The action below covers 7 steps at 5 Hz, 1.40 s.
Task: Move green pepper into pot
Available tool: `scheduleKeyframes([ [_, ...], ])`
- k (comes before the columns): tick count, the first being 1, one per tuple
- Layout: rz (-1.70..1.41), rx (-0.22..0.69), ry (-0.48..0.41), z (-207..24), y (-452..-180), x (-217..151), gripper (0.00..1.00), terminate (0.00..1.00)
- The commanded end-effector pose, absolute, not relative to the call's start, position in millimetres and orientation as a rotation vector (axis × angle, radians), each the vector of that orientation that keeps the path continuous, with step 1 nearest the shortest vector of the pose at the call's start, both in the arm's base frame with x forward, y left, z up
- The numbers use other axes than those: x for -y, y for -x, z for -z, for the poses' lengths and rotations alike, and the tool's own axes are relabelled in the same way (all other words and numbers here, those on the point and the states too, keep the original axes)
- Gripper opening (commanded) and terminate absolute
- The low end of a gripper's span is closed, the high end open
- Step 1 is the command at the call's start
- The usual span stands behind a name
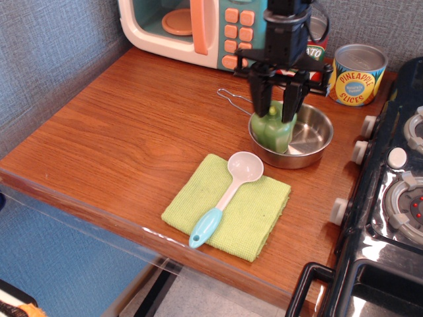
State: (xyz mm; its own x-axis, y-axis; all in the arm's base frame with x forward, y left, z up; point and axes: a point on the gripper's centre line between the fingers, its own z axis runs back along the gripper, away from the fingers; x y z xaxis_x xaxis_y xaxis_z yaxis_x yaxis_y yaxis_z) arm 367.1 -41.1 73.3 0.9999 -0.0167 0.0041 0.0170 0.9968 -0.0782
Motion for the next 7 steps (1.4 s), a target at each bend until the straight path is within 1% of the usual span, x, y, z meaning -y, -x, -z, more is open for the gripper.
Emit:
scheduleKeyframes([
  [1,0.032,0.189,0.171,-174,-334,-10,1.0,0.0],
  [2,0.081,0.181,0.113,-196,-318,-25,1.0,0.0],
  [3,0.08,0.151,0.093,-174,-305,-36,1.0,0.0],
  [4,0.077,0.119,0.018,-144,-299,-36,1.0,0.0],
  [5,0.032,0.106,0.004,-125,-293,-33,1.0,0.0],
  [6,-0.005,0.161,0.046,-112,-302,-33,1.0,0.0],
  [7,0.038,0.166,0.11,-92,-323,-35,1.0,0.0],
])
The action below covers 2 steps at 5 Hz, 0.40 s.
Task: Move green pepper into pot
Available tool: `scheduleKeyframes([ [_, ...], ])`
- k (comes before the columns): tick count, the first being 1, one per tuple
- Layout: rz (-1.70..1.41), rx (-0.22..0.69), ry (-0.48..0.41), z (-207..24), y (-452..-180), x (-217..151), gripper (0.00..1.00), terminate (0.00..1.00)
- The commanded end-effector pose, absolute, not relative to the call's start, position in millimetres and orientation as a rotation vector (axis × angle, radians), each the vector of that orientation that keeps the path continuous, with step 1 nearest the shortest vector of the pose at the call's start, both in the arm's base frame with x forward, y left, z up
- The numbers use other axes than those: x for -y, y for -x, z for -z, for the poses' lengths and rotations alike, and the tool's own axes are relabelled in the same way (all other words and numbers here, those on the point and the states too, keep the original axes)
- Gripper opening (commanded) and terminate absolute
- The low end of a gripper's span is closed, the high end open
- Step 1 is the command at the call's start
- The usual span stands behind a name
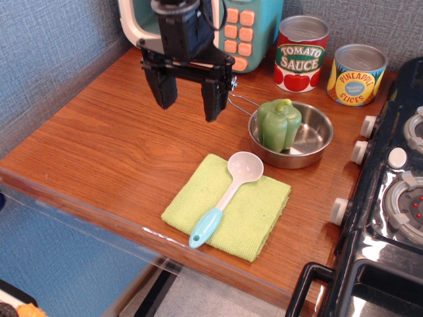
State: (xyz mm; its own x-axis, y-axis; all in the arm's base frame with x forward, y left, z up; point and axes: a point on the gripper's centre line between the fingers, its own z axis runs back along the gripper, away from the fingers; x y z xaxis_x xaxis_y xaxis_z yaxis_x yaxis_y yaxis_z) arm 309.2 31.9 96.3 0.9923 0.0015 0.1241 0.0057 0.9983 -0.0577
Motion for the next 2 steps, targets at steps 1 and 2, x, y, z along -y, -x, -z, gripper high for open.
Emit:
scheduleKeyframes([
  [1,0.038,0.166,0.11,-92.2,-322.8,-35.3,1.0,0.0],
  [2,0.038,0.166,0.11,-92.2,-322.8,-35.3,1.0,1.0],
])
